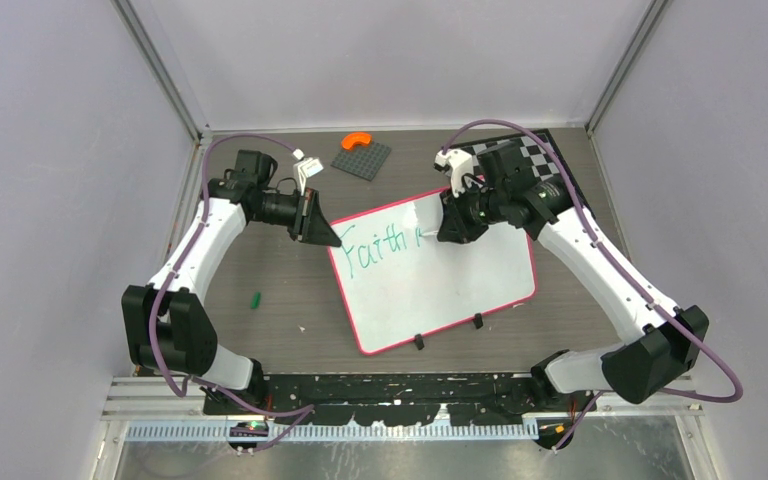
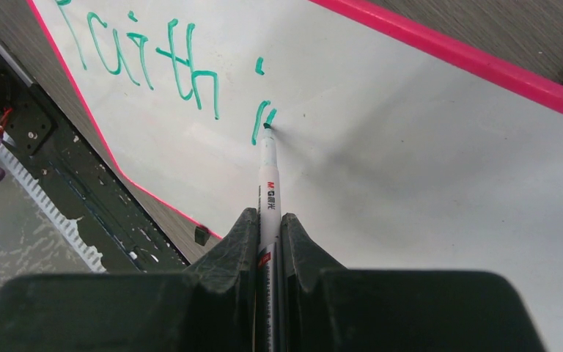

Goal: Write a sentence on the whiteboard

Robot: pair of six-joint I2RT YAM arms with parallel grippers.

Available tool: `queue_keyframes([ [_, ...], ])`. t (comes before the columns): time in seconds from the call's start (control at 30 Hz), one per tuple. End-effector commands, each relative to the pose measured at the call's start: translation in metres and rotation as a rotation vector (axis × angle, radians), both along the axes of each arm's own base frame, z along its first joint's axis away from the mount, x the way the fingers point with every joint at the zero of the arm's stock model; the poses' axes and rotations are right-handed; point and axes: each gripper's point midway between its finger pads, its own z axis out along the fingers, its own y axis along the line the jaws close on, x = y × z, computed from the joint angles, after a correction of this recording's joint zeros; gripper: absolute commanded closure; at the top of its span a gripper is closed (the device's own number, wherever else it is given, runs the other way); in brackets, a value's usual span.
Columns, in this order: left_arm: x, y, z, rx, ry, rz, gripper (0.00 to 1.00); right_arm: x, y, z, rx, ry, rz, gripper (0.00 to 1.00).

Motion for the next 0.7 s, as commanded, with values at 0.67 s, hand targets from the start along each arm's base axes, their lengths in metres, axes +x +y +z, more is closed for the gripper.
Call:
queue_keyframes([
  [0.67,0.003,-0.001,0.008,0.002,-0.031,0.001,1.0,0.03,-0.005,0.026,-0.01,-0.128,-0.037,1.0],
])
